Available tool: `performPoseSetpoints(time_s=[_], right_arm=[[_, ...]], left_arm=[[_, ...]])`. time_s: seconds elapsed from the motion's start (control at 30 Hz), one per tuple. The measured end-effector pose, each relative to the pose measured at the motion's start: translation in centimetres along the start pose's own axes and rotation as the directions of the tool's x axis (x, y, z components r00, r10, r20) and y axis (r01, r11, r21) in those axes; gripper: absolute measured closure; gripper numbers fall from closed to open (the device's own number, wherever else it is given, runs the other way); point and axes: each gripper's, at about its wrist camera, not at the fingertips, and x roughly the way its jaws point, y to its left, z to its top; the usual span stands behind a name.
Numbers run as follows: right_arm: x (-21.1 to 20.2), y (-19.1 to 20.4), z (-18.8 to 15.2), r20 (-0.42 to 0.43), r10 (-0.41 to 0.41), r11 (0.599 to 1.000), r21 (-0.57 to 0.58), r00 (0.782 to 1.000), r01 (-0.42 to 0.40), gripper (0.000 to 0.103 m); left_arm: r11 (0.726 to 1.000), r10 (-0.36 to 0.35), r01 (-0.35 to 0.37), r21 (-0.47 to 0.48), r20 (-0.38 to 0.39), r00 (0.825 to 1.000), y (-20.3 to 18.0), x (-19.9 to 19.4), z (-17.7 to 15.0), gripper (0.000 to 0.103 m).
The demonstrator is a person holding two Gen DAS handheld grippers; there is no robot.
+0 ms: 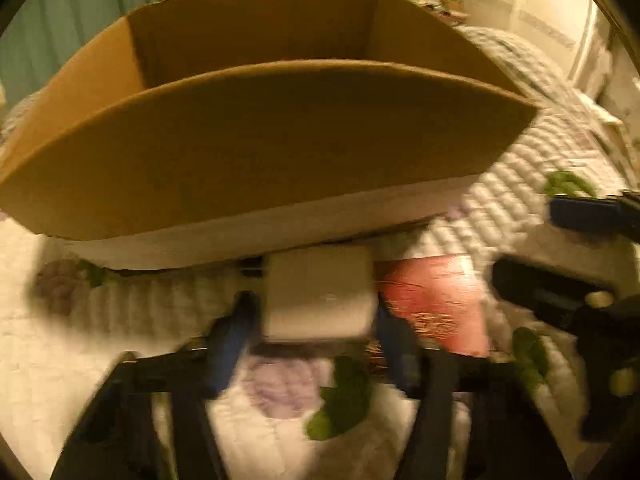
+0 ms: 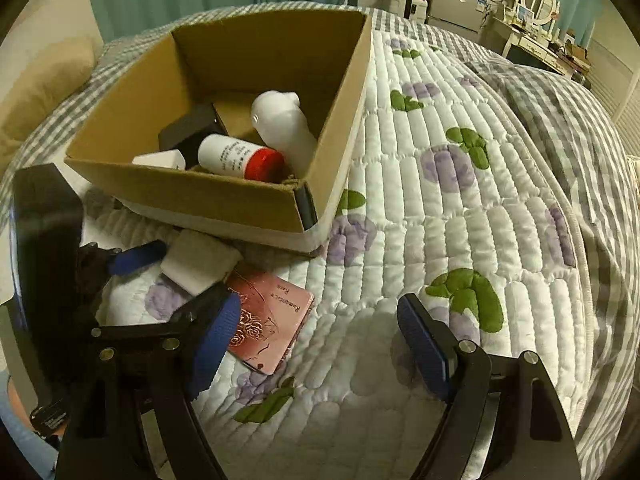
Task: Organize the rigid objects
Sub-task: 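Grasp the white charger block with the left tool while the right grasps the pink card case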
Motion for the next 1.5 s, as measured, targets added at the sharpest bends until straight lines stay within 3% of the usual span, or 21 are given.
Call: performPoseSetpoints(time_s=[0.37, 0.53, 0.7, 0.87, 1.0, 1.17, 1.27, 1.5], right_arm=[[0.8, 1.7, -0.1, -0.048, -0.006, 0.996, -0.089, 0.999, 0.002, 0.022], [1.6, 4.1, 0.1, -0.101, -0.002, 0.985, -0.172, 0.995, -0.016, 0.013], [3.2, 5.4, 1.2, -0.162, -0.003, 0.990, -0.141, 0.987, -0.020, 0.008], [6.6, 6.1, 1.8, -0.278, -0.035, 0.996, -0.083, 0.960, 0.013, 0.007], [8.3, 6.4, 2.2, -0.308, -0.058, 0.998, -0.052, 0.950, 0.044, 0.006], [8.8, 6.7, 2.7, -0.251, -0.068, 0.998, -0.027, 0.965, 0.064, 0.009], [7.7, 7.3, 2.4, -0.211, -0.053, 0.998, -0.031, 0.976, 0.048, 0.023], [4.9, 9.2, 2.3, -0.120, -0.038, 0.996, -0.085, 0.992, 0.028, 0.025]], left_arm=[[0.995, 0.102, -0.102, -0.007, 0.043, 0.994, 1.7, -5.2, -2.4, 0.052], [0.987, 0.158, -0.156, -0.036, 0.053, 0.986, 3.4, -6.9, -2.9, 0.052], [0.984, 0.172, -0.168, -0.060, 0.074, 0.982, 5.2, -8.0, -2.4, 0.052], [0.982, 0.176, -0.171, -0.075, 0.064, 0.982, 5.9, -7.4, -2.0, 0.052], [0.982, 0.174, -0.169, -0.087, 0.053, 0.983, 6.3, -6.9, -2.0, 0.052], [0.983, 0.164, -0.158, -0.090, 0.057, 0.985, 6.3, -7.1, -2.2, 0.052], [0.984, 0.155, -0.148, -0.096, 0.077, 0.985, 6.5, -7.6, -2.1, 0.052], [0.983, 0.161, -0.150, -0.101, 0.108, 0.981, 7.2, -9.0, -1.9, 0.052]])
